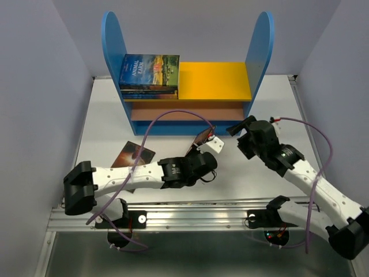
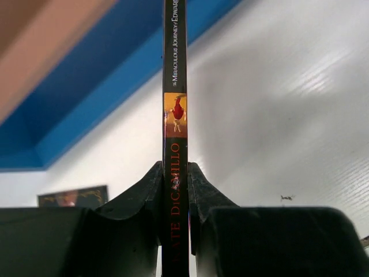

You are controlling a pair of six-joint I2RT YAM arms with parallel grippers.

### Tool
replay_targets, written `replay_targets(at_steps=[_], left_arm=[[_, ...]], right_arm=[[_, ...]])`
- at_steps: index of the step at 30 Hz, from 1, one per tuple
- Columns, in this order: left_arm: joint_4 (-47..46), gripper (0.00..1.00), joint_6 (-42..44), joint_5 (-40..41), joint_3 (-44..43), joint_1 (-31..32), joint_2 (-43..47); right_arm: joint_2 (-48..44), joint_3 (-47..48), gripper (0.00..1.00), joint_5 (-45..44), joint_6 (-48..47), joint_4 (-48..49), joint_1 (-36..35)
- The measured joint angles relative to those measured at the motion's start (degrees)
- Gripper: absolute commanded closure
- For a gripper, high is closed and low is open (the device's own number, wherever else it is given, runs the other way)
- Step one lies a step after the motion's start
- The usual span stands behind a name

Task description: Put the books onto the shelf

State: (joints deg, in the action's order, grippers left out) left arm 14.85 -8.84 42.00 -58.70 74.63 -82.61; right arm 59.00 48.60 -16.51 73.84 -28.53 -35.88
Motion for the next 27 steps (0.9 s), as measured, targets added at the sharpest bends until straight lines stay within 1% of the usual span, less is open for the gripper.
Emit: replay_targets(at_steps=[1, 3, 5, 7, 9, 11, 13, 14, 15, 16, 17, 18, 19, 20, 22, 24, 27], left_arm=[[-0.79, 1.0, 3.28, 0.15, 0.0, -0.04, 1.6], [-1.81, 1.0, 7.21, -0.02, -0.07, -0.07, 4.42], [-2.73, 1.0, 12.85, -0.5, -0.87, 0.0, 7.13], [-2.84, 1.0, 18.99, -1.33, -3.06, 0.0, 8.55], [-3.37, 1.0, 24.33, -1.86, -6.25, 0.0, 8.7], [-3.56, 1.0, 33.62, -3.74, -11.41, 0.04, 8.83], [-4.52, 1.0, 39.41, -4.81, -14.43, 0.11, 9.33], [-5.51, 1.0, 44.85, -5.33, -16.26, 0.26, 9.99], [-6.29, 1.0, 48.48, -5.62, -17.31, 0.26, 10.45], [-7.76, 1.0, 54.99, -6.29, -18.62, 0.07, 11.17], [-8.79, 1.0, 58.36, -6.6, -19.08, -0.09, 11.61], [-10.12, 1.0, 64.15, -8.35, -19.87, -0.79, 12.48], [-10.91, 1.0, 67.89, -9.81, -20.31, -1.42, 12.92], [-11.5, 1.0, 71.3, -12.02, -20.74, -2.75, 13.35], [-13.25, 1.0, 80.21, -18.69, -21.24, -7.82, 14.21], [-13.92, 1.0, 87.43, -26.1, -21.94, -15.85, 14.4], [-13.77, 1.0, 94.44, -35.1, -23.08, -27.15, 14.12]], right_arm=[[-3.52, -0.31, 0.0, -1.38, -0.28, -1.42, 2.01], [-7.63, -1.18, 0.0, -3.04, -0.59, -3.21, 4.17], [-11.21, -2.8, 0.0, -4.26, -0.94, -5.49, 4.94], [-12.55, -4.39, 0.0, -4.7, -1.4, -7.34, 5.09], [-12.39, -5.25, 0.0, -4.66, -1.73, -8.55, 5.11], [-11.13, -5.62, 0.0, -4.44, -2.08, -9.44, 5.11], [-9.44, -5.7, 0.0, -4.24, -2.45, -10.05, 5.11], [-9.05, -5.7, 0.0, -4.24, -2.54, -10.16, 5.11], [-8.87, -5.7, 0.0, -4.31, -2.73, -10.23, 5.11], [-8.87, -5.7, 0.0, -4.33, -2.8, -10.29, 5.11], [-8.96, -5.7, 0.0, -4.42, -2.93, -10.32, 5.11], [-9.09, -5.7, 0.0, -4.57, -2.93, -10.4, 5.11], [-9.16, -5.7, 0.0, -4.7, -2.95, -10.45, 5.11], [-9.18, -5.7, 0.0, -4.83, -2.91, -10.47, 5.11], [-9.14, -5.7, 0.0, -5.03, -2.8, -10.51, 5.11], [-8.98, -5.7, 0.0, -5.42, -2.43, -10.51, 5.2], [-7.76, -5.64, 0.0, -6.01, -2.03, -10.51, 5.44]])
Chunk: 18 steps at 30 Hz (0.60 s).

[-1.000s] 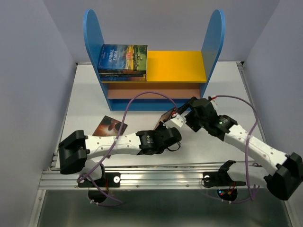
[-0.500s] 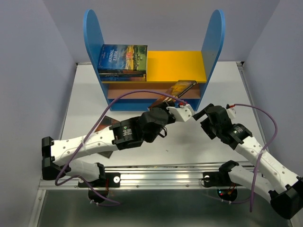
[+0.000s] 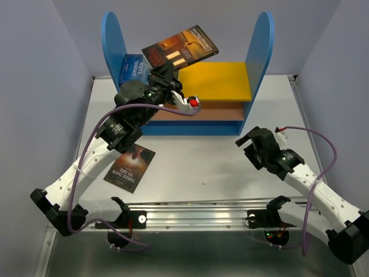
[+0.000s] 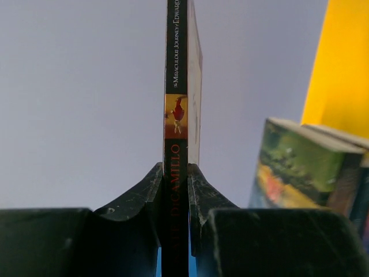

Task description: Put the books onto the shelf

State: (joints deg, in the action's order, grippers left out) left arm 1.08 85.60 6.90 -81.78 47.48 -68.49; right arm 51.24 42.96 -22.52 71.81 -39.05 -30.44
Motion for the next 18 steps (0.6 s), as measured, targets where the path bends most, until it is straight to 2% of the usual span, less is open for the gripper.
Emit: replay_targets(at_steps=[3, 7, 13, 18], left_arm=[[1.75, 1.0, 6.49, -9.9, -3.21, -9.35, -1.51], [2.34, 1.0, 12.61, -18.23, -5.68, -15.98, -3.76], [7.21, 1.0, 18.45, -26.82, -5.77, -22.01, -6.97], [12.59, 1.0, 20.7, -29.73, -5.77, -25.66, -7.93]], right_arm=[[1.55, 0.17, 0.0, -0.72, 0.44, -0.02, 0.04], [2.69, 0.57, 0.0, -2.01, 1.68, -0.04, 0.04], [4.74, 3.13, 0.0, -4.11, 2.4, -0.22, 0.46], [5.73, 4.31, 0.0, -5.4, 2.56, -0.22, 0.46]])
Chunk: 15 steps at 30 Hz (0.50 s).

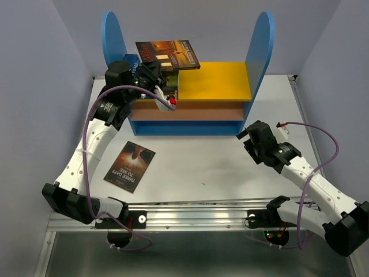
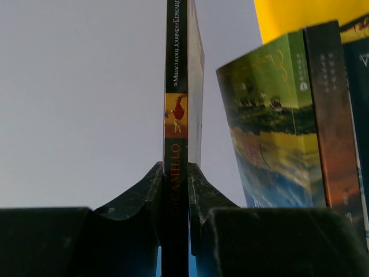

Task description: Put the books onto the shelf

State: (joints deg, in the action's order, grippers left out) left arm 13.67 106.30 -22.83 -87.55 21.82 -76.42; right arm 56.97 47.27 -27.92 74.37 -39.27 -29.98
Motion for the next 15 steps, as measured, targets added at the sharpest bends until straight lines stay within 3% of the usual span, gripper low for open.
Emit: replay_targets(at_steps=[15], left_arm=[[9.31, 1.0, 2.34, -3.96, 0.04, -6.21, 1.01]], right_arm=[[1.14, 1.22, 0.0, -1.22, -0.17, -0.2, 0.0]])
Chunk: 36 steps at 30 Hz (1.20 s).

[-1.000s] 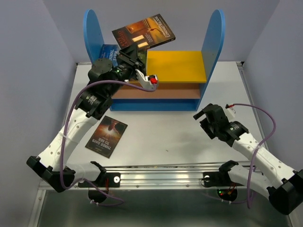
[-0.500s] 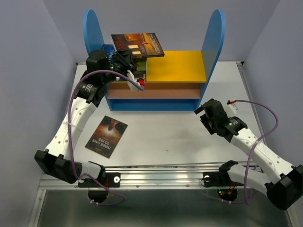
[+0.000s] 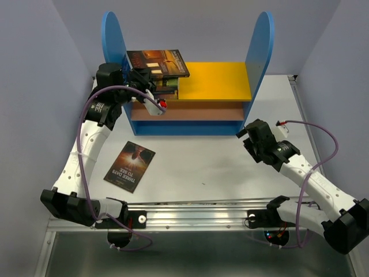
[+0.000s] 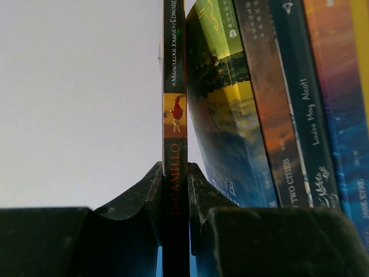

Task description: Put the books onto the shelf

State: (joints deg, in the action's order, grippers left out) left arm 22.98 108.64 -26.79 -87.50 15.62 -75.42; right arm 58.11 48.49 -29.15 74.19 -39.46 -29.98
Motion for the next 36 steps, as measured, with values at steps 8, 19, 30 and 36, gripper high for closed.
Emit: replay_targets(at_steps=[8, 19, 30, 36], left_arm=[[4.28, 0.58, -0.48, 0.44, -1.18, -0.33, 1.09], [10.4, 0.29, -2.47, 2.6, -3.5, -0.35, 1.03], [18.27, 0.2, -4.66, 1.64, -11.3, -0.37, 0.37], [21.46, 0.17, -8.79, 1.38, -12.28, -0.37, 0.28]], right_arm=[[0.87, 0.46, 0.0, 0.02, -0.07, 0.02, 0.0], [2.14, 1.09, 0.0, 0.31, -0.17, 0.04, 0.0], [3.67, 2.08, 0.0, 2.64, -4.57, 1.03, 0.0], [6.95, 4.76, 0.0, 7.76, -12.57, 3.93, 0.0]])
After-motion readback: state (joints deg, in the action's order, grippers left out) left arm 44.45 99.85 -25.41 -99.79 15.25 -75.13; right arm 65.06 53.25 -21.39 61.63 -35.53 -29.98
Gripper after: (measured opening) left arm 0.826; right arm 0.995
